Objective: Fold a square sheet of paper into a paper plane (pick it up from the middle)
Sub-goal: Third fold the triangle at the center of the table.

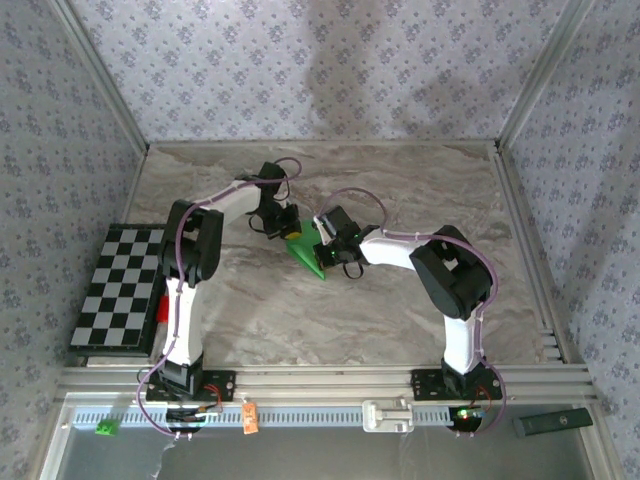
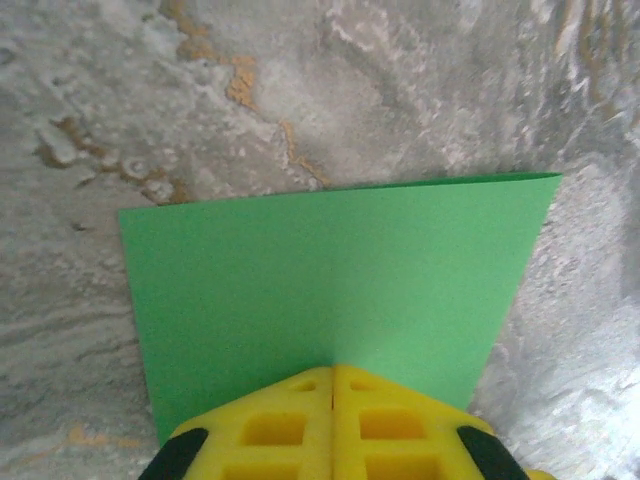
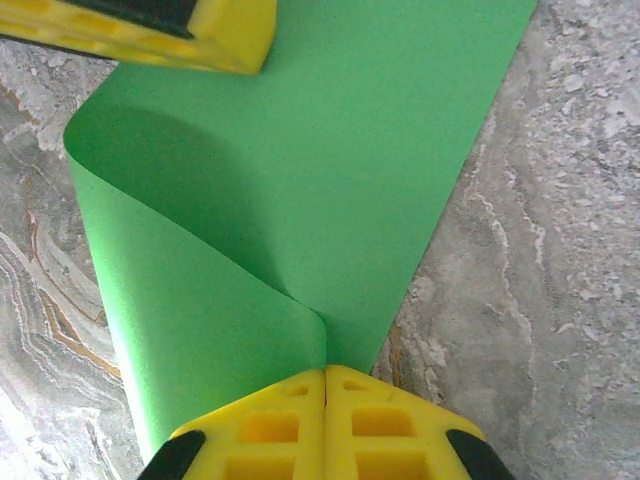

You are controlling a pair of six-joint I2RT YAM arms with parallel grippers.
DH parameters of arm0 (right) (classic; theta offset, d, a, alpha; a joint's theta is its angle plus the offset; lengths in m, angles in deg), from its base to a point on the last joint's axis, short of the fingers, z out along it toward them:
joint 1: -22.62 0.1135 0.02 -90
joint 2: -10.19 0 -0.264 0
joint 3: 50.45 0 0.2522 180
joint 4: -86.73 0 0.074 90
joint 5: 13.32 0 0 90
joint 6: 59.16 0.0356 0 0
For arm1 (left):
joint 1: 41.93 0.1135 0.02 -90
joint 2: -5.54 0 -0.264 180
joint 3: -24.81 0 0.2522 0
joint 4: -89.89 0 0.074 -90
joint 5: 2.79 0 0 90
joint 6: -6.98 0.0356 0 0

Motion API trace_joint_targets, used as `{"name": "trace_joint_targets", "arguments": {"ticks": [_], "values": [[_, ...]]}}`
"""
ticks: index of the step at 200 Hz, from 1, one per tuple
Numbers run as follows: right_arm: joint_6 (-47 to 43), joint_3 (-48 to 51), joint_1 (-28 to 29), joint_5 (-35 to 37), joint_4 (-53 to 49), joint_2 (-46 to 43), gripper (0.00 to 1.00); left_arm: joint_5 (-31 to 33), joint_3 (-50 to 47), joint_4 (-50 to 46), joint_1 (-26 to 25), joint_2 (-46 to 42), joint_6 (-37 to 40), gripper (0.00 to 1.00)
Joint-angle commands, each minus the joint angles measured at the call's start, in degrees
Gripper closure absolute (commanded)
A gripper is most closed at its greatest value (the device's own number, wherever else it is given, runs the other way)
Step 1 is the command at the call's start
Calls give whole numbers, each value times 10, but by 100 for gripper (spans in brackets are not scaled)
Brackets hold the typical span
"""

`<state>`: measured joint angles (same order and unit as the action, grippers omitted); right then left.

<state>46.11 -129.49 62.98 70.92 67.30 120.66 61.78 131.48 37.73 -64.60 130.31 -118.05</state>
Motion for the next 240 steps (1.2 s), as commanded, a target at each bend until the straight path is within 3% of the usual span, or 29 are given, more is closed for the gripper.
{"name": "trace_joint_targets", "arguments": {"ticks": [1, 20, 46, 108, 240], "values": [[9, -12, -4, 2, -26, 17, 100, 9, -11, 26, -4, -73, -36, 87], [10, -13, -5, 1, -27, 19, 100, 13, -51, 59, -6, -108, -69, 79], [10, -15, -6, -1, -28, 20, 100, 10, -107, 100, -14, -147, -110, 76], [11, -15, -9, -3, -30, 19, 100, -12, -230, 224, -32, -192, -234, 93], [20, -11, -13, -7, -29, 20, 100, -30, -273, 230, -61, -179, -248, 96]]}}
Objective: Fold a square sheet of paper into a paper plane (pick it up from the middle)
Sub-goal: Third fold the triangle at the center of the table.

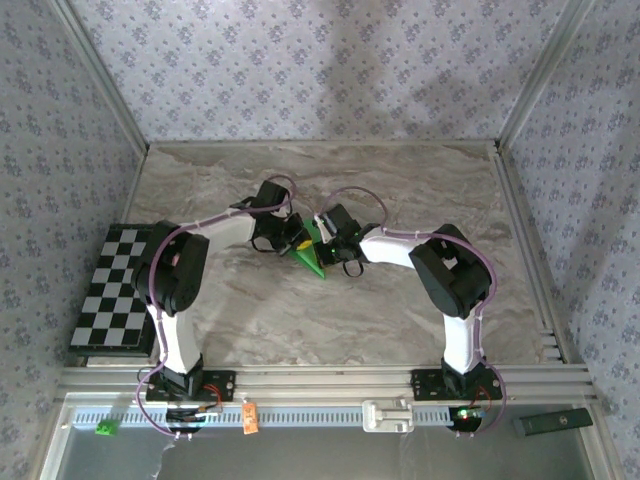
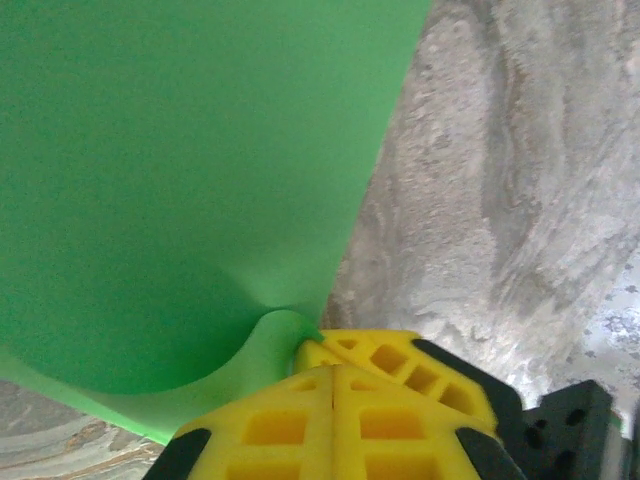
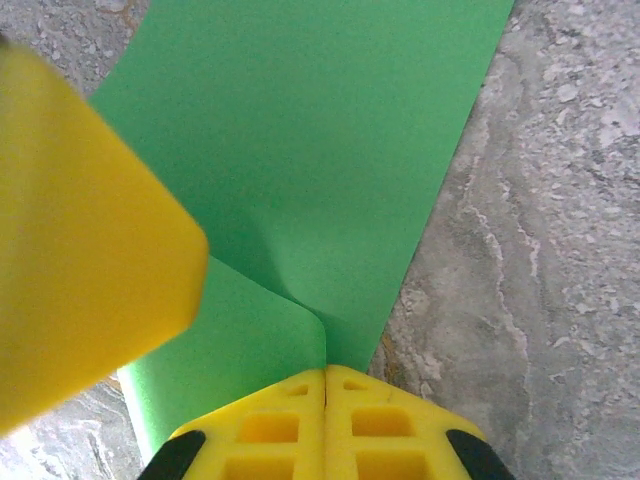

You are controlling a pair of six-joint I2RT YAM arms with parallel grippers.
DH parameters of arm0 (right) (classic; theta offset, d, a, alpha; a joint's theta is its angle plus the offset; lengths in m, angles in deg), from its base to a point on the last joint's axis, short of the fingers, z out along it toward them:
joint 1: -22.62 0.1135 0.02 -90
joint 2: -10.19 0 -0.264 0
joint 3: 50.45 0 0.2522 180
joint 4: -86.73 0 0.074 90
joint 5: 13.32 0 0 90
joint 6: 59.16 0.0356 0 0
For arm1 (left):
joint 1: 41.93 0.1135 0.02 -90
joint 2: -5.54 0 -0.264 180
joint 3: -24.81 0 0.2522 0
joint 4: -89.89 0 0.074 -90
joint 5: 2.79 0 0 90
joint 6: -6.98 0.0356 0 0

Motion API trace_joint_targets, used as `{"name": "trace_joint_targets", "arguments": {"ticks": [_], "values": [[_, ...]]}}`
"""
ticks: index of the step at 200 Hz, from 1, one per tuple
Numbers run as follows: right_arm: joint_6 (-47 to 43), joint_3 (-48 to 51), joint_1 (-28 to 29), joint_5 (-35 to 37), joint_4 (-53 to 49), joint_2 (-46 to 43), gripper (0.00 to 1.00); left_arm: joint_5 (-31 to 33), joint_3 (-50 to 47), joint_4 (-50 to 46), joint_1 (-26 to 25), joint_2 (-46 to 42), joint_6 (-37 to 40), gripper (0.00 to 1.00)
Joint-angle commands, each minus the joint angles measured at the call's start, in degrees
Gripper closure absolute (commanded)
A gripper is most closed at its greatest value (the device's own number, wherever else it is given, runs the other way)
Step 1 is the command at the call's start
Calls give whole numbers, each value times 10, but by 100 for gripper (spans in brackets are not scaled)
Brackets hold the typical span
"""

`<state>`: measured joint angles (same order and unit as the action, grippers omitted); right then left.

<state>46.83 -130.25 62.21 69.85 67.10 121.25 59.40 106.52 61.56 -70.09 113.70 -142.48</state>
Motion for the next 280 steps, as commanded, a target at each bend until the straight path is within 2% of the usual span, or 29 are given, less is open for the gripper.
{"name": "trace_joint_targets", "arguments": {"ticks": [1, 280], "values": [[13, -4, -5, 3, -27, 14, 100, -7, -24, -8, -6, -13, -4, 96], [15, -6, -5, 4, -38, 21, 100, 17, -51, -1, -3, 6, 1, 97]]}}
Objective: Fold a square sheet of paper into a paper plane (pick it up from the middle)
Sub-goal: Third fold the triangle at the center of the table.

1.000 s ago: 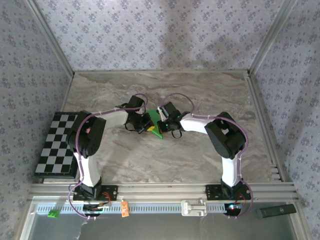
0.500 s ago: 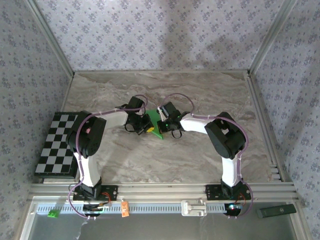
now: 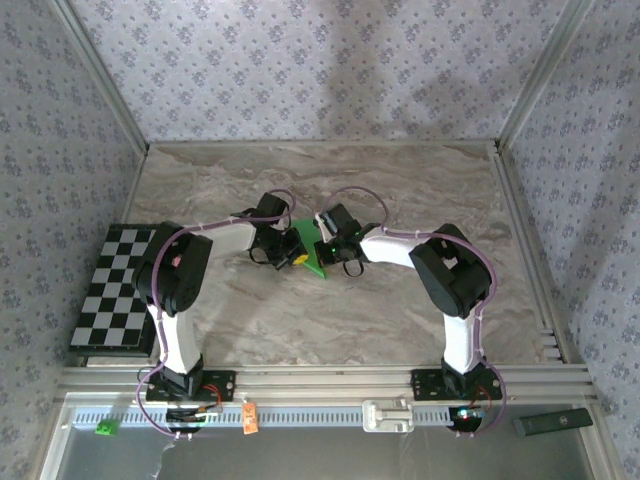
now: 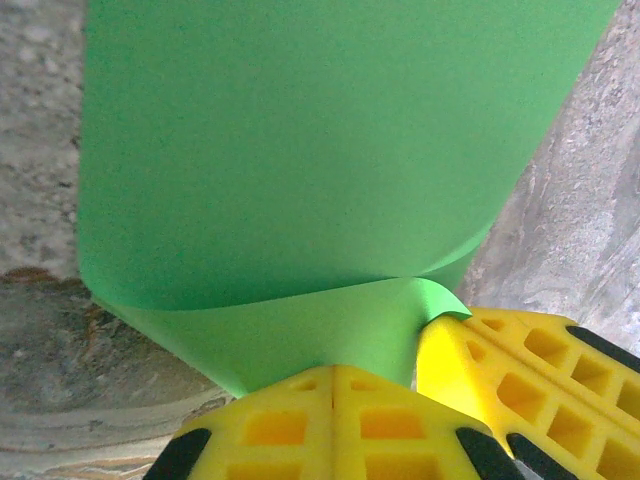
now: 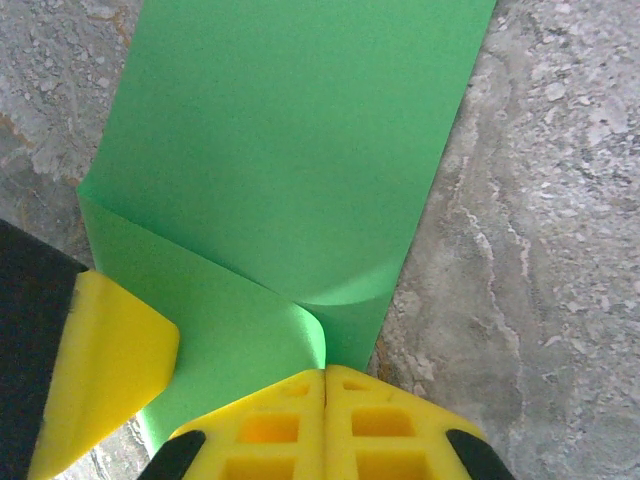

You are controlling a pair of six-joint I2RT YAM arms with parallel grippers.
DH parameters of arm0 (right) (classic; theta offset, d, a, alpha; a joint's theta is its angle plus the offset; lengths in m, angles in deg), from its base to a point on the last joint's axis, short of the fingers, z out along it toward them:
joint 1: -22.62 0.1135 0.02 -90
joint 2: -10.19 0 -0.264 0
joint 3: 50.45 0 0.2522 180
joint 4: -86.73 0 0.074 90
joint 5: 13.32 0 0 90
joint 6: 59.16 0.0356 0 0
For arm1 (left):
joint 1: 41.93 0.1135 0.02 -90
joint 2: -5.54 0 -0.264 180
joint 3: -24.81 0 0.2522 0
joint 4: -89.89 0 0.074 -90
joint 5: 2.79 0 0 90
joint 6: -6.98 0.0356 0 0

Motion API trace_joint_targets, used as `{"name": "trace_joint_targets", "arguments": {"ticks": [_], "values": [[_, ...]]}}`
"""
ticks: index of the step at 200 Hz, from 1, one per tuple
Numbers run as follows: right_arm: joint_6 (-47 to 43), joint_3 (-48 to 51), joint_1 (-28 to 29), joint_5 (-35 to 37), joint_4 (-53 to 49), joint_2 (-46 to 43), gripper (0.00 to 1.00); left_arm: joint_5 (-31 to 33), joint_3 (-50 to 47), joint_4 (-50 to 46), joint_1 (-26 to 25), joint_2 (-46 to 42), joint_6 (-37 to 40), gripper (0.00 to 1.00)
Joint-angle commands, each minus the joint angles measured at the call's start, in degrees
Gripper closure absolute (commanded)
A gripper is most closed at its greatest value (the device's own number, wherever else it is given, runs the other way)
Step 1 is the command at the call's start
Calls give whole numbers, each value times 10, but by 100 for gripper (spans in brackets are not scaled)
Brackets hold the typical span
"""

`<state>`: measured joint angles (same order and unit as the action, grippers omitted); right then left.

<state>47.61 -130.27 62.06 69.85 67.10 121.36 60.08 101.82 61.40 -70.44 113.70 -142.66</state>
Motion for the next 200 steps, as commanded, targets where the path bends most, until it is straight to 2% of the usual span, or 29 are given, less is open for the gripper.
{"name": "trace_joint_targets", "arguments": {"ticks": [1, 153, 186, 200], "values": [[7, -6, -4, 4, -38, 19, 100, 10, -3, 0, 0, 6, 3, 97], [9, -9, -3, 0, -40, 16, 100, 16, -7, -3, 1, 21, 9, 98], [25, -18, -6, -12, -45, -8, 100, 19, -11, -8, 1, 23, 8, 98], [36, -44, -10, -23, -56, -25, 91, 20, -14, -9, 1, 25, 7, 98]]}}
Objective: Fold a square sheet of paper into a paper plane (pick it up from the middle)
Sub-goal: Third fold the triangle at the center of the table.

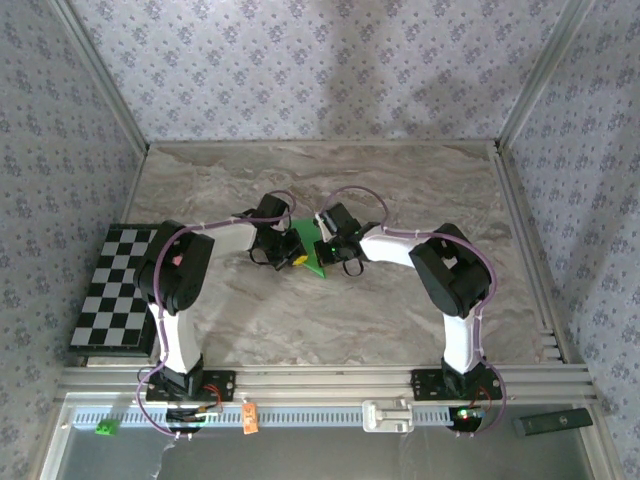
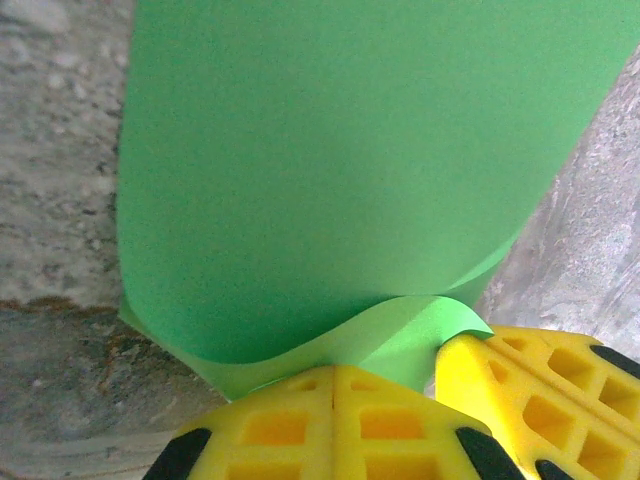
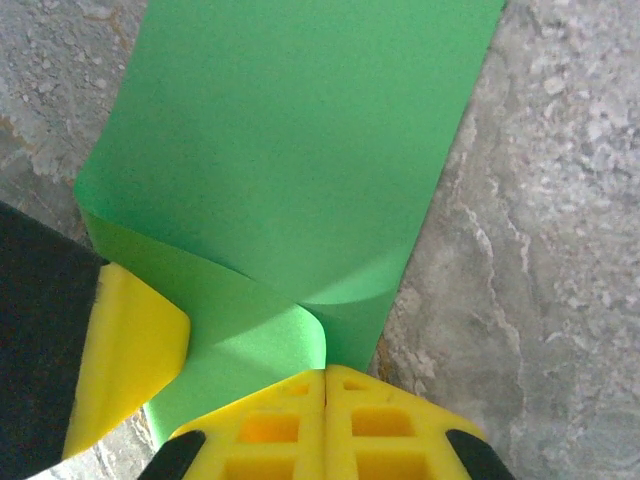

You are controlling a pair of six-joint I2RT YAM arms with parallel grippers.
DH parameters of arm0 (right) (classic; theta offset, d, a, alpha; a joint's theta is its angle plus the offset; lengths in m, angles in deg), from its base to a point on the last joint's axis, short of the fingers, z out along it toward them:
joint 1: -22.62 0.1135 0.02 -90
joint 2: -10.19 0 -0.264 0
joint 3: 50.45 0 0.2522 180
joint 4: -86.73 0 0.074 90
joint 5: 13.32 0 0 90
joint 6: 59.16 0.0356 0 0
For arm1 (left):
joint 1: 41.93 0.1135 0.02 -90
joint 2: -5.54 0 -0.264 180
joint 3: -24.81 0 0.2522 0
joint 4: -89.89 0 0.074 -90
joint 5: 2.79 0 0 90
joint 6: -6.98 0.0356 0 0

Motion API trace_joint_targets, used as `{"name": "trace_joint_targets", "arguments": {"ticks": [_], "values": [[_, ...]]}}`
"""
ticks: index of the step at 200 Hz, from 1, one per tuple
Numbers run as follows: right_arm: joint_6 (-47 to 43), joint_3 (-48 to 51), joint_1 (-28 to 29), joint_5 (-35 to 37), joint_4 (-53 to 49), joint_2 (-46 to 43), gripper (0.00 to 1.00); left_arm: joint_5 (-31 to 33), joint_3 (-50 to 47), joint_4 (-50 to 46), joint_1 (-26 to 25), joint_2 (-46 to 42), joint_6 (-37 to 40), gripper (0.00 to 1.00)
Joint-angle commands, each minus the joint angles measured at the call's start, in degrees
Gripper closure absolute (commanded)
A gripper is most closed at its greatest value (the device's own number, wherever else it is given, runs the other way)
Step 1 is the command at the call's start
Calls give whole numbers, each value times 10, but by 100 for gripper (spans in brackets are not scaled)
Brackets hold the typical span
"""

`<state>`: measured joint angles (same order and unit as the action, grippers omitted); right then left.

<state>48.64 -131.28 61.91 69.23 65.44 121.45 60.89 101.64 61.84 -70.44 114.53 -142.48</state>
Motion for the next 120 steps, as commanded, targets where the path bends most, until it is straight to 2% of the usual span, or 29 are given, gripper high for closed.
{"name": "trace_joint_targets", "arguments": {"ticks": [1, 29, 44, 72, 120], "values": [[26, -35, -9, -18, -40, -27, 91, 12, -12, -14, 1, 17, 5, 99], [49, -41, -17, -32, -43, -68, 72, 16, -16, -15, 2, 18, 1, 100], [52, -36, -19, -34, -49, -84, 70, 17, -16, -16, 2, 18, -1, 100], [34, -18, -18, -72, -51, -98, 72, 16, -14, -15, 1, 20, -4, 100], [25, 36, -14, -158, -27, -87, 86, 16, -18, -10, 2, 17, -18, 100]]}}
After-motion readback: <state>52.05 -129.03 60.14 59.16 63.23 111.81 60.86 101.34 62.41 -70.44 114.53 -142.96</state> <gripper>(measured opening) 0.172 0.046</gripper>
